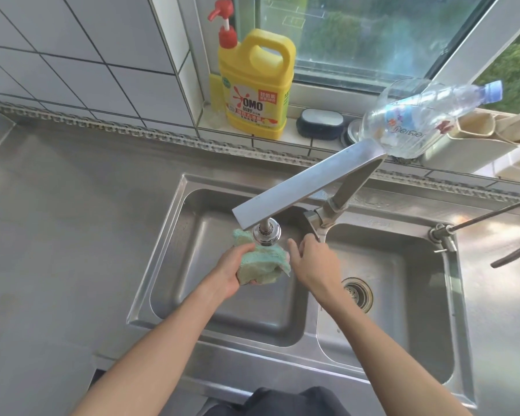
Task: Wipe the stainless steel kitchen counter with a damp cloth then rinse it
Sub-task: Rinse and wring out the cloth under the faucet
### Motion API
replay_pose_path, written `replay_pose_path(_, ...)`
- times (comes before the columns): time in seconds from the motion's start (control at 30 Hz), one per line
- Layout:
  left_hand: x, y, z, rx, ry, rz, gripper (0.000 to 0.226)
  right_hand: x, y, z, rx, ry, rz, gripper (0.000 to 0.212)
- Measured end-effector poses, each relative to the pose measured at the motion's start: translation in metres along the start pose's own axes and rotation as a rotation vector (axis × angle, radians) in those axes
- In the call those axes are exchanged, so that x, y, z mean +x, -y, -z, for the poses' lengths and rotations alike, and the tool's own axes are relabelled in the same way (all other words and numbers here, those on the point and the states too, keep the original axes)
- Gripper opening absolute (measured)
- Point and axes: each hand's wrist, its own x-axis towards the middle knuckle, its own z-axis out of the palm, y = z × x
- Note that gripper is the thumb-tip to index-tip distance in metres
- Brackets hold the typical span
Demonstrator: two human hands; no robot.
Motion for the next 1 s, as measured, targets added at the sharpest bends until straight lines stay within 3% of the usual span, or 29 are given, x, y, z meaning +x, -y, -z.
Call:
replay_pose_path(0.13, 0.0, -0.006, -0.004, 0.063, 0.154, -0.005, 0.069, 0.018, 0.005, -0.015, 0.544, 0.518, -0.385, 0.073)
replay_pose_path(0.2, 0.0, -0.007, -0.008, 0.082, 0.144, 0.018, 0.075, 0.023, 0.002, -0.025, 0.845, 0.707, -0.521, 0.07)
replay_pose_path(0.27, 0.002, -0.009, -0.01, 0.163, 0.021, 0.021, 0.076, 0.026, -0.001, -0.036, 0.974, 0.669, -0.539, 0.047)
replay_pose_path(0.37, 0.012, -0.009, -0.005, 0.424, -0.203, -0.035, 0.074, 0.031, -0.003, -0.045, 0.98, 0.419, -0.459, 0.015)
replay_pose_path(0.43, 0.018, -0.008, -0.002, 0.484, -0.259, -0.109, 0.06, 0.033, -0.002, -0.044, 0.97, 0.288, -0.381, 0.005)
replay_pose_path(0.6, 0.025, -0.005, -0.02, 0.467, -0.222, -0.236, 0.023, 0.027, 0.02, -0.034, 0.934, 0.167, -0.193, 0.016)
replay_pose_path(0.7, 0.027, -0.008, -0.036, 0.268, -0.172, -0.236, 0.01, 0.02, 0.037, -0.039, 0.889, 0.147, -0.191, 0.013)
replay_pose_path(0.83, 0.029, -0.009, -0.04, 0.071, -0.217, -0.145, 0.031, 0.008, 0.06, -0.046, 0.594, 0.106, -0.164, 0.008)
replay_pose_path(1.0, 0.017, -0.01, -0.048, 0.042, -0.2, -0.152, 0.015, 0.034, 0.059, -0.04, 0.589, 0.116, -0.152, 0.037)
